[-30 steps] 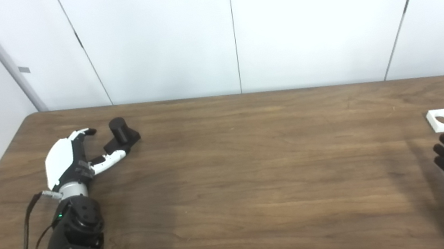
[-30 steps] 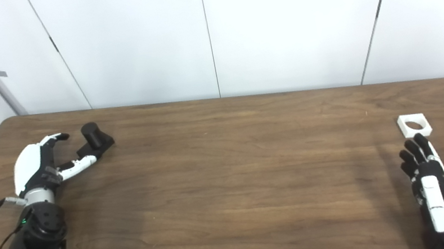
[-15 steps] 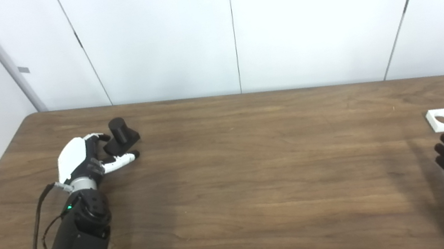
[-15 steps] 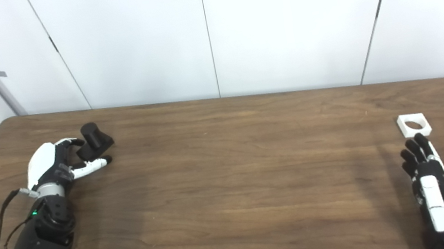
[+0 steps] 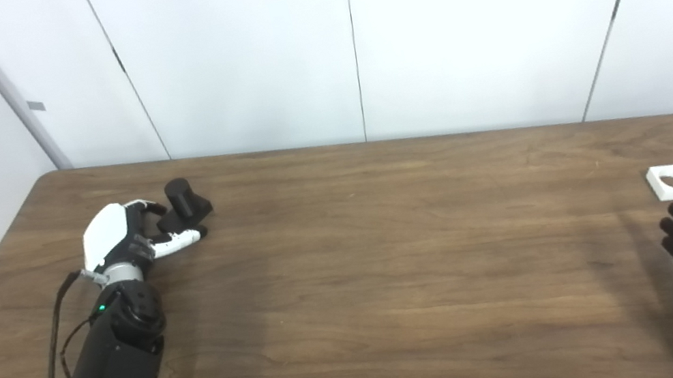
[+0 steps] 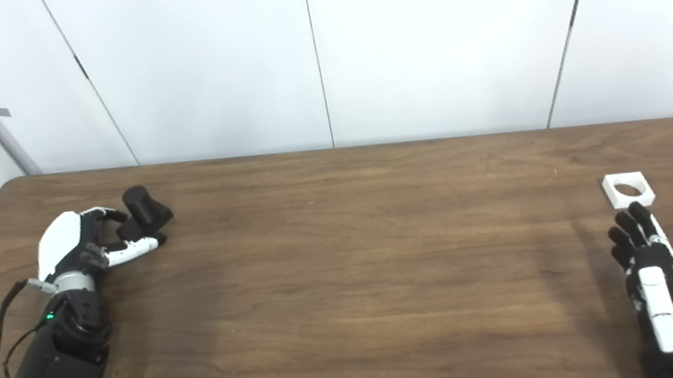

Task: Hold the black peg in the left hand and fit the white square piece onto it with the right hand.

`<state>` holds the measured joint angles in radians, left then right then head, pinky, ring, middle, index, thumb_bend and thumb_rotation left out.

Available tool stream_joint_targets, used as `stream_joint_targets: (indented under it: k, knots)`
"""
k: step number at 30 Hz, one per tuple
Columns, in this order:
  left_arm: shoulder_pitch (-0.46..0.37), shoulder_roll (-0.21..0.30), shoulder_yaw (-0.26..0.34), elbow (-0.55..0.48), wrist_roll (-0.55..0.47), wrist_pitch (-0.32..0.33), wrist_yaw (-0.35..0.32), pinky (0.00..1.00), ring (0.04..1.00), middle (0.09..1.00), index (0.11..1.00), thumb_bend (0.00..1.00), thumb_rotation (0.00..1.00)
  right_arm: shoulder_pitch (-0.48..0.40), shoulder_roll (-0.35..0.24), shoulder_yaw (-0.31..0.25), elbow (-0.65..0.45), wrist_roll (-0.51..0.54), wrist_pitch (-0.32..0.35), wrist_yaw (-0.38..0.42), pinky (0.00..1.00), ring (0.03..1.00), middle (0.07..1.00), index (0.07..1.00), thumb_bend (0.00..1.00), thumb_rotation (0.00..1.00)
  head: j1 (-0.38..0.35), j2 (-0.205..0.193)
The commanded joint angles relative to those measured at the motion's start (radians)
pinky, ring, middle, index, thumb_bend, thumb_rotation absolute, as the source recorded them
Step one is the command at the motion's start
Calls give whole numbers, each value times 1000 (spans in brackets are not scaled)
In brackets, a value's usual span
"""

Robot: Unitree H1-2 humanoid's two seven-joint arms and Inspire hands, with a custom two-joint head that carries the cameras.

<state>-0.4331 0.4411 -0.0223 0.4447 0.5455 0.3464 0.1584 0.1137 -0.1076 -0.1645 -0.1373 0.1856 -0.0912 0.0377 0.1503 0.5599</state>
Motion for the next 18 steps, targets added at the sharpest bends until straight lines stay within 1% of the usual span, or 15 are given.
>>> stream_joint_targets:
  k: [1, 9, 15, 18]
  knots:
    - [-30, 31, 7, -15, -1, -7, 20, 1000, 943, 880, 677, 849, 318, 17, 15, 7, 19, 3, -12, 2, 968, 939, 945, 945, 406, 852, 1, 0]
    - [-37, 39, -3, -10, -1, -2, 2, 1000, 940, 881, 671, 843, 333, 17, 18, 5, 19, -2, -11, -3, 959, 937, 941, 942, 411, 832, -5, 5]
    - [-47, 41, -10, 1, -3, 3, -10, 1000, 939, 879, 647, 825, 318, 15, 19, 4, 20, -10, -14, -7, 953, 929, 936, 940, 417, 855, -7, 8]
    - [-50, 34, 3, 12, -24, -31, 11, 1000, 930, 858, 583, 803, 254, 16, 22, 3, 15, -7, -8, -7, 949, 928, 934, 939, 419, 842, -7, 8]
